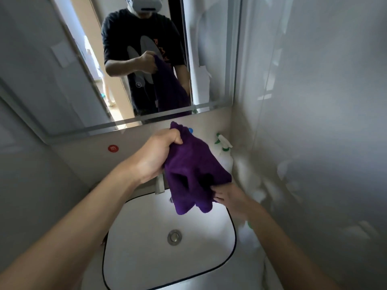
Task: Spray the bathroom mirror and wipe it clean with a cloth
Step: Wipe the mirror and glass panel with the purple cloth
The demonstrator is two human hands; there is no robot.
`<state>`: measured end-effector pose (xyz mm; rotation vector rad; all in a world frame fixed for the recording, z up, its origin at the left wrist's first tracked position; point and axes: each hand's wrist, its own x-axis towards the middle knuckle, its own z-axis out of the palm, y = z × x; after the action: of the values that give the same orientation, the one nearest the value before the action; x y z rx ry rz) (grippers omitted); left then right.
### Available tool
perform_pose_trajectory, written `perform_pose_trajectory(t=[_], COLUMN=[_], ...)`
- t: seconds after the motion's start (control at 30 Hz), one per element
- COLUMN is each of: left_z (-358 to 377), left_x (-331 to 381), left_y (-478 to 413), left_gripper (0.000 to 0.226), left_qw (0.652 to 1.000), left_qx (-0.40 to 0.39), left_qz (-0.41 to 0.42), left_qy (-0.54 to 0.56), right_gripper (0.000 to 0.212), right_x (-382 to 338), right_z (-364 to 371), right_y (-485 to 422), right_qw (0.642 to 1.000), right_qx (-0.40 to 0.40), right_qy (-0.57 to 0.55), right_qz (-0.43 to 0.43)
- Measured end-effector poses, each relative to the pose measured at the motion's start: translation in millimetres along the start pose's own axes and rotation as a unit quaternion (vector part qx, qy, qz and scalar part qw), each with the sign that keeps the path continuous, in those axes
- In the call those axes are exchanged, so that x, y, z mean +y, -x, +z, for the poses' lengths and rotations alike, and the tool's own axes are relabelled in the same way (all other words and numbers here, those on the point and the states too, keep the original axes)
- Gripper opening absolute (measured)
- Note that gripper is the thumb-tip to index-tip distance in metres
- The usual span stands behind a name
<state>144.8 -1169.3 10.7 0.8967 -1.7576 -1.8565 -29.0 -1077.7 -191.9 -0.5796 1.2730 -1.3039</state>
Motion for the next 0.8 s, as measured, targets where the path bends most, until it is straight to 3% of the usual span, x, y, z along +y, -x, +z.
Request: perform_pose_trajectory(t=[0.07, 0.17, 0.27, 0.43, 0.53, 0.7, 0.8], left_z=[-9, -23, -34, -52, -72, -101, -108], left_x=[-3, -10, -24, -58, -75, -108, -122], left_y=[3, 5, 10, 21, 25, 31, 21], left_gripper=[0.025, 0.022, 0.023, 0.014, 0.002, 0.018, 0.024], left_qw=[1.0, 1.0, 0.999, 0.998, 0.998, 0.992, 0.98], left_qx=[0.013, 0.022, 0.005, -0.021, -0.009, 0.018, 0.016], left_qz=[0.002, 0.001, -0.012, -0.029, -0.025, -0.066, -0.08], left_qy=[-0.009, -0.015, -0.04, -0.05, -0.051, -0.104, -0.183], right_gripper=[0.051, 0.069, 0.054, 0.028, 0.035, 0.029, 0.03], right_x=[5, 16, 22, 15, 0, -39, -61], right_z=[-7, -16, -17, 1, 3, 0, -1], right_y=[2, 11, 22, 40, 51, 68, 65], right_qw=[0.998, 0.996, 0.998, 0.982, 0.973, 0.961, 0.945], right_qx=[-0.001, -0.038, -0.049, 0.066, 0.149, 0.179, 0.206], right_qy=[-0.061, -0.08, -0.014, 0.178, 0.172, 0.133, 0.166], right_qz=[0.009, 0.009, 0.022, 0.009, -0.042, -0.166, -0.192])
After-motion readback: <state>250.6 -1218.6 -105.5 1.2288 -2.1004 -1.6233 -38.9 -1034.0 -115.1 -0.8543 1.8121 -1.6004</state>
